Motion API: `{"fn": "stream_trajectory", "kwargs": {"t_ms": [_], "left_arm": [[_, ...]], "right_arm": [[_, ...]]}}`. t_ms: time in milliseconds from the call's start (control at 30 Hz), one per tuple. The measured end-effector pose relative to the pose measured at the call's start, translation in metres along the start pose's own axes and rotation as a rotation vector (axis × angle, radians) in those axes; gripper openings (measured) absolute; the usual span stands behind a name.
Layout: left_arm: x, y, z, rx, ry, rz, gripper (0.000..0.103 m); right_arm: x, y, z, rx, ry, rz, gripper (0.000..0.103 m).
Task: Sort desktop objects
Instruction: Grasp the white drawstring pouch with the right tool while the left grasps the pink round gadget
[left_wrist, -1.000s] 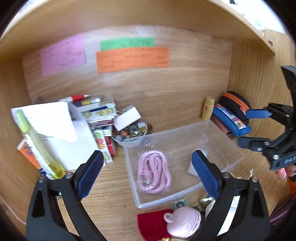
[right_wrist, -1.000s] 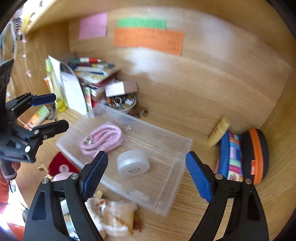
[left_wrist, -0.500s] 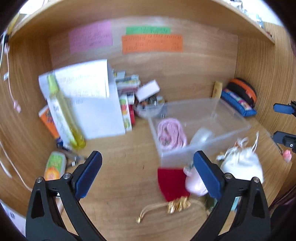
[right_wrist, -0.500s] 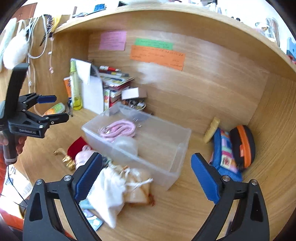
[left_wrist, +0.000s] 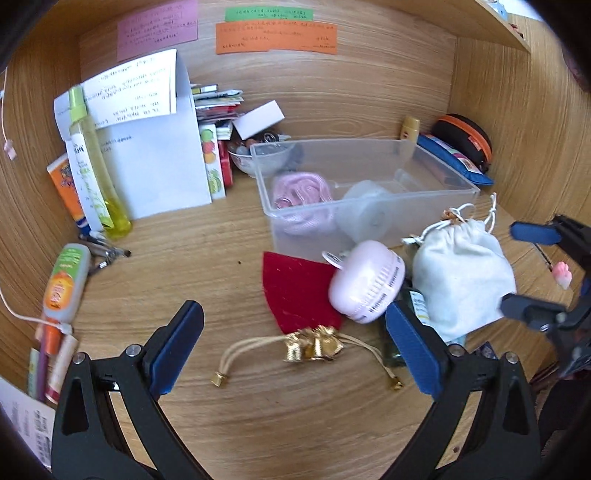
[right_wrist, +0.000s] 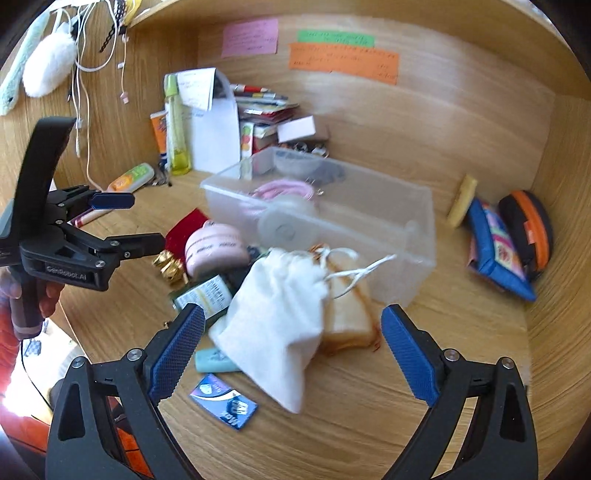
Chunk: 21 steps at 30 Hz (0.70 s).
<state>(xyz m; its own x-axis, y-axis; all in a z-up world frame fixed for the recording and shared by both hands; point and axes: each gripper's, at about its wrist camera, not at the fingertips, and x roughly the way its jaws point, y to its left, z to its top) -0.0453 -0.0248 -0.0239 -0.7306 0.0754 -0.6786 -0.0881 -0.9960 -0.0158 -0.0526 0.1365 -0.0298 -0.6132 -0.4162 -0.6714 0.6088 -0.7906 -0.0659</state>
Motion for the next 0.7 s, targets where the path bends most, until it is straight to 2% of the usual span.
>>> {"fn": "stream_trajectory", "kwargs": {"t_ms": [233,300,400,433,467,500,633,700], "left_arm": [[-0.001,-0.004,-0.004,0.001,-0.001,-0.014,0.1],[-0.002,-0.006,-0.003,0.009,-0.007,-0.022,0.1],[-0.002,-0.01,-0.001,0.023,-0.018,-0.033,0.1],[-0.001,-0.012,0.0,0.029,-0.02,-0.037,0.1],[0.0,-0.015,0.001,0.035,-0.022,-0.042,0.1],[0.001,-0.018,0.002,0.044,-0.023,-0.048,0.1],[0.006,-0.031,0.007,0.091,-0.032,-0.059,0.1],[0.01,-0.038,0.01,0.114,-0.029,-0.072,0.093]], "right_arm": [[0.026,0.012,-0.002,-0.043,0.041,-0.018,0.092],[0.033,0.015,-0.003,-0.059,0.057,-0.021,0.088],[0.037,0.026,-0.004,-0.125,0.045,-0.084,0.083],[0.038,0.03,-0.005,-0.146,0.041,-0.099,0.08],[0.039,0.035,-0.006,-0.169,0.035,-0.116,0.071],[0.039,0.038,-0.007,-0.189,0.034,-0.127,0.056],[0.043,0.032,-0.008,-0.163,0.054,-0.079,0.048],[0.041,0.025,-0.008,-0.121,0.056,-0.05,0.041]]}}
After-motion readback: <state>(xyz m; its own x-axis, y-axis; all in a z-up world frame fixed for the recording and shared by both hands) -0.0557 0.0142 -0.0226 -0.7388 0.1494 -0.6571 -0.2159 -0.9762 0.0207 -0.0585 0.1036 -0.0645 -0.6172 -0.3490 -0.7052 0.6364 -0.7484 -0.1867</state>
